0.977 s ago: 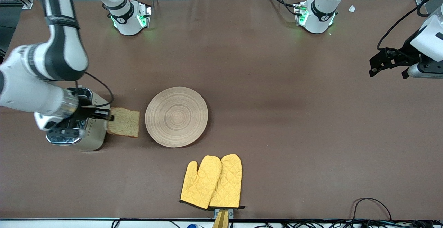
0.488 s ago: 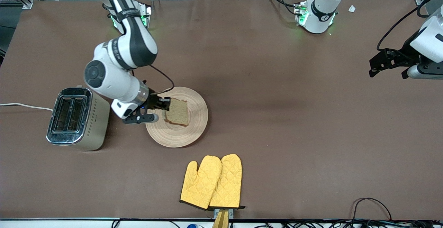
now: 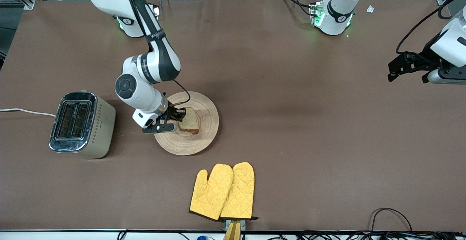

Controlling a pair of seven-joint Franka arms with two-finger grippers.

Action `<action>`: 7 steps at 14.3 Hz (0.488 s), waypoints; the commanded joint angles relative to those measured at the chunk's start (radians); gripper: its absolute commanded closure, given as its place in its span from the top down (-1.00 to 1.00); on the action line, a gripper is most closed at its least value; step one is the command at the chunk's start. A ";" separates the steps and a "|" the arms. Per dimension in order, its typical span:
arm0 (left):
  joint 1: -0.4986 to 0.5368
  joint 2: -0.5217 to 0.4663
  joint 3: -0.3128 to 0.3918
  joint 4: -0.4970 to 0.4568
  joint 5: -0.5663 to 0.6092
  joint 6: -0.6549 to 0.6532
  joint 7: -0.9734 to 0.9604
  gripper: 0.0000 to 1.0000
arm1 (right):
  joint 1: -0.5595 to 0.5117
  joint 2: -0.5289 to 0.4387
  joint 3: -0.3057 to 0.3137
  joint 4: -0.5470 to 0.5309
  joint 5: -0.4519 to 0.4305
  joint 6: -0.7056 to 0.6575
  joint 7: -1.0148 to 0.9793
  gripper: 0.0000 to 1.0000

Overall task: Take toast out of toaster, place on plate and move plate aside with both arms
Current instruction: 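Release the toast with the right gripper while the left gripper reaches the plate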

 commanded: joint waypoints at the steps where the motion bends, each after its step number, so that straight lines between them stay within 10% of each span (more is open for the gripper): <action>1: 0.004 0.001 -0.001 -0.019 0.011 -0.013 -0.004 1.00 | -0.043 0.018 0.002 -0.029 0.027 0.020 -0.083 0.43; 2: 0.003 0.009 -0.001 -0.022 0.008 -0.013 -0.006 1.00 | -0.051 0.028 -0.002 -0.038 0.023 0.025 -0.089 0.99; 7: -0.002 0.185 -0.003 -0.025 -0.262 -0.010 -0.007 1.00 | -0.079 -0.003 -0.054 -0.038 0.008 -0.087 -0.101 1.00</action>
